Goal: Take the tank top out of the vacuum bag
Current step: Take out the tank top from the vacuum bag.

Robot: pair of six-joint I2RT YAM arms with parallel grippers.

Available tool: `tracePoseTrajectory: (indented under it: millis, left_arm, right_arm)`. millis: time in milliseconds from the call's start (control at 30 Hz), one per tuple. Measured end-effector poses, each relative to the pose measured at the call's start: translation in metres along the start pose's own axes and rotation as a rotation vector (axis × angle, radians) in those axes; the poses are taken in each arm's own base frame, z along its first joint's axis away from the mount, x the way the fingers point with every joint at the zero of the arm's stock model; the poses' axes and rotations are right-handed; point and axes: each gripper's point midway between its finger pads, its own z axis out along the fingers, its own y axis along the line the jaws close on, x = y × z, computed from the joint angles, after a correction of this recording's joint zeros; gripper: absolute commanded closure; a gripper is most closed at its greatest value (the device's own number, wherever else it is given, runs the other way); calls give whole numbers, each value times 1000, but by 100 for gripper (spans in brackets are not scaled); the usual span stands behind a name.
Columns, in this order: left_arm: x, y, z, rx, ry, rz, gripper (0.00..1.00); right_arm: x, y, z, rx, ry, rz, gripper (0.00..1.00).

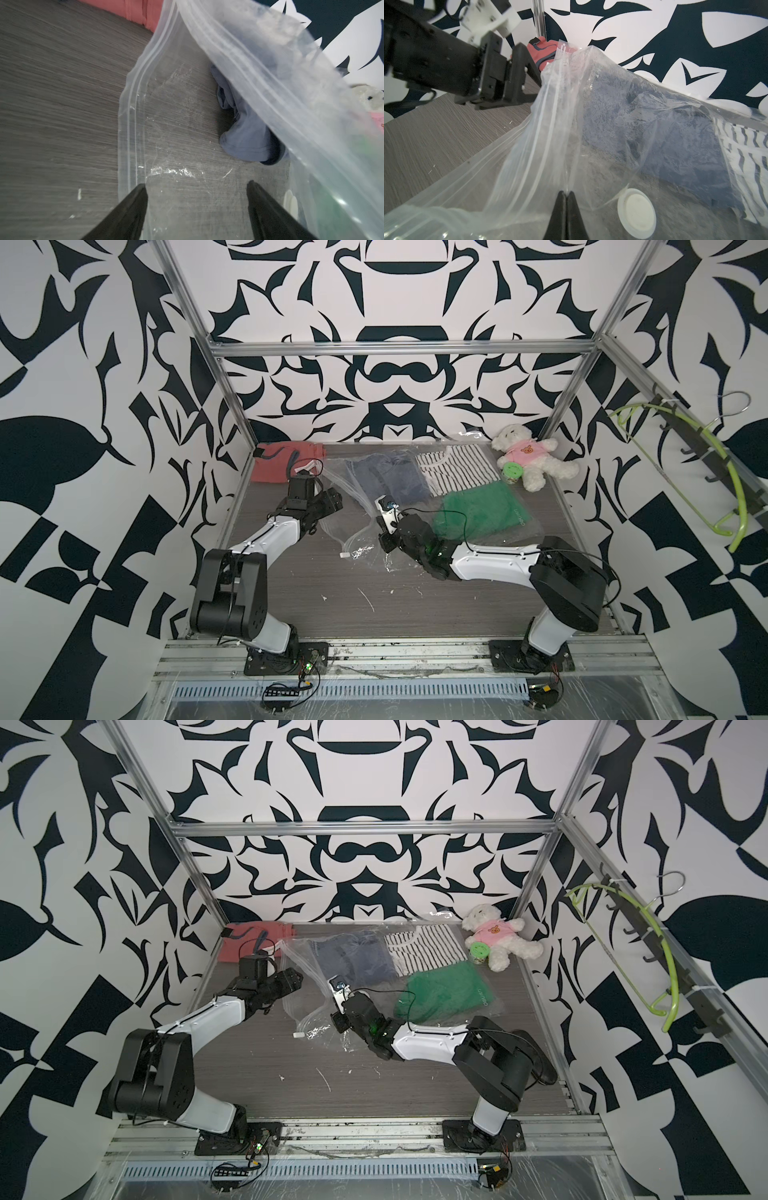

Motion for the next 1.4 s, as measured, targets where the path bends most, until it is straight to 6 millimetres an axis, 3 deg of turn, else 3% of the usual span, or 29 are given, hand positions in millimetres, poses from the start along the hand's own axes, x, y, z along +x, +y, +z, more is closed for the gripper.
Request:
tracePoseTrajectory:
  millis: [100, 300, 500, 1400]
  left_arm:
    - [7, -2, 13, 22, 23, -3, 24]
    - [7, -24, 18, 81, 3, 30, 24]
    - [13, -21, 34, 69, 28, 27, 22]
    - [-11, -37, 118, 117, 47, 46, 18]
  right_arm:
    - [1, 0, 0, 1, 1, 1, 100]
    - [6, -2, -1, 5, 5, 3, 100]
    - [12, -3, -2, 10, 13, 5, 100]
    - [15, -5, -3, 13, -1, 8, 100]
